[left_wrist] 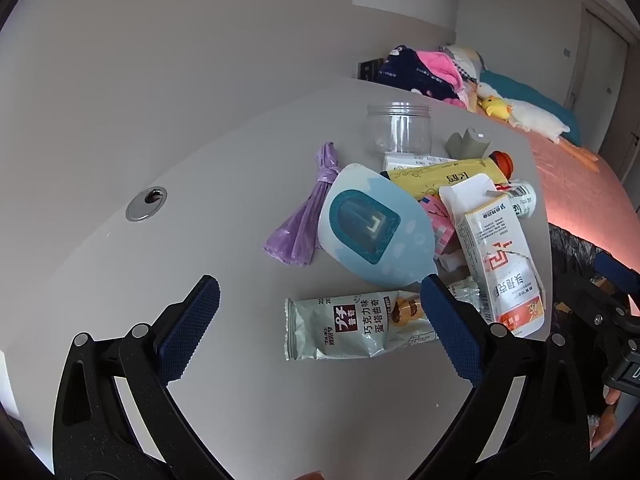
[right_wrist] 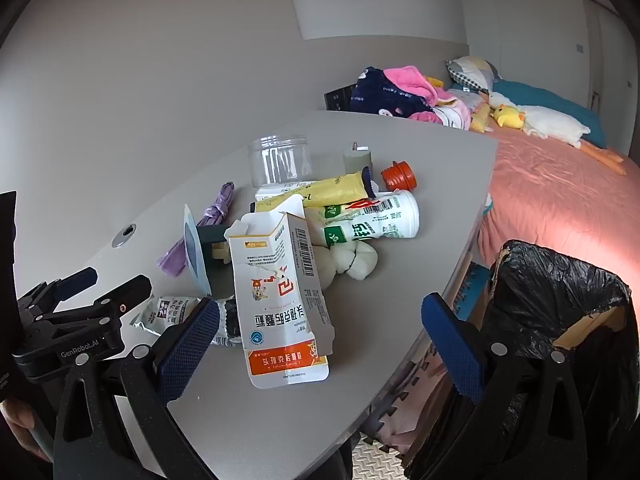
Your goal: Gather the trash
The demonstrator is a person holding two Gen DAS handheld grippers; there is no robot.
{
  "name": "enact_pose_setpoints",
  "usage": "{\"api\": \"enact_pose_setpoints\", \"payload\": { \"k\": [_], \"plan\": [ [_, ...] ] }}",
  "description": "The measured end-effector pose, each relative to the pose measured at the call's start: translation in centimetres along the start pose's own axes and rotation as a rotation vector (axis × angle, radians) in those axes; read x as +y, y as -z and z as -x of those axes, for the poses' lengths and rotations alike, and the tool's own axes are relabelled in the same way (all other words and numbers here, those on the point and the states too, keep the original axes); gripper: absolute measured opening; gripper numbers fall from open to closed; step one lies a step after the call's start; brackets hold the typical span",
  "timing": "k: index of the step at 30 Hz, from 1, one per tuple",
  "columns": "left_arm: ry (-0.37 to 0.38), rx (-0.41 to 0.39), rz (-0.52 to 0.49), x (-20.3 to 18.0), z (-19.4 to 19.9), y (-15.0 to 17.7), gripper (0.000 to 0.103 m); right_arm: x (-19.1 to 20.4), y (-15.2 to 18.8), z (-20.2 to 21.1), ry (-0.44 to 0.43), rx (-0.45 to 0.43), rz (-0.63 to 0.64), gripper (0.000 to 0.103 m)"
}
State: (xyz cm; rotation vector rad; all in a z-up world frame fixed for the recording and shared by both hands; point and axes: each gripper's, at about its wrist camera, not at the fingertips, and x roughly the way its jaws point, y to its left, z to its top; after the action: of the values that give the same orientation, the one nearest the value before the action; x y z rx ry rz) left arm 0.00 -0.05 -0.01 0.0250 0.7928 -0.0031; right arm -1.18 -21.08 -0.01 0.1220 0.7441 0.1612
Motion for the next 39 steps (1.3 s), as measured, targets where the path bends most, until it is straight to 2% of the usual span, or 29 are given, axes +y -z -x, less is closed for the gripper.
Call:
{"api": "enact_pose_setpoints", "payload": {
  "k": [39],
  "plan": [
    [0.005,-0.005,0.0,-0.1,0.1,0.05,0.097,-0.29,-0.15,0.28,-0.003,-0.005,-0.001,0.1]
  ]
}}
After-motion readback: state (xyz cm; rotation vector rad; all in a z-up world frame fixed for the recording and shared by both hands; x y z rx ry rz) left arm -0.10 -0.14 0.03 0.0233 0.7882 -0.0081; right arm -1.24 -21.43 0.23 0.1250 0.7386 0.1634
